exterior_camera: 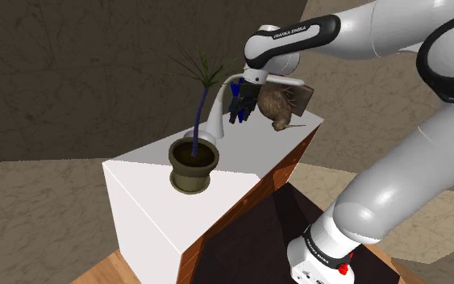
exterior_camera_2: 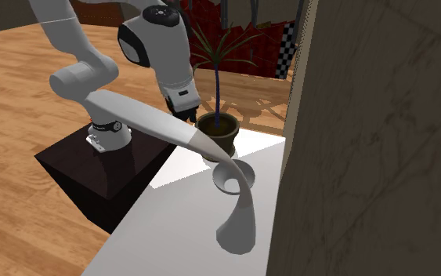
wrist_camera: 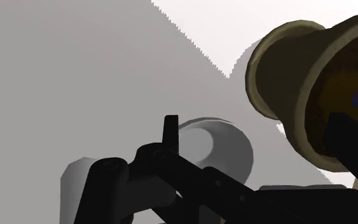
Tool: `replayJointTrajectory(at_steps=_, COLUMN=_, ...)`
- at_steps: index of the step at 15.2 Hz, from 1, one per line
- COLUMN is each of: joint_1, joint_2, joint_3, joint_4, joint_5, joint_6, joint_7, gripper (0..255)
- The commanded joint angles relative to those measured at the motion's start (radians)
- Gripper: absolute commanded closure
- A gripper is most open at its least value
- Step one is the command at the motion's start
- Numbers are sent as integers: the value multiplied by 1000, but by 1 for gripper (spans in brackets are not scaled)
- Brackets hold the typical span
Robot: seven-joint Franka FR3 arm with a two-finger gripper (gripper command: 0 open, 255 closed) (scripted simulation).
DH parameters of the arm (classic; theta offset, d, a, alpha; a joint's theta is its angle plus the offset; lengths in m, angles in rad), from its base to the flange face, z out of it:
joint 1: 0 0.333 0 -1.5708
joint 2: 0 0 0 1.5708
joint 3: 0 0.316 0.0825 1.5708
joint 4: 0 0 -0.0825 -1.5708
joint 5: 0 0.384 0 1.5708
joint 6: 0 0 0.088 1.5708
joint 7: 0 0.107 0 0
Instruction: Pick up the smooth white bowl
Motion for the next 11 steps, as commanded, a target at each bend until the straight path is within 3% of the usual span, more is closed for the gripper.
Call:
replayJointTrajectory(at_steps=1, joint_1=0, joint_2=79, joint_3=-5, joint_4=40, joint_5=19, joint_6=39, joint_7=-23, gripper=0)
replayJointTrajectory(at_steps=11, joint_1=-26, joint_2=469, joint_3=3, joint_4=334, joint_5=115, joint_6=128, joint_7=-118, gripper=0)
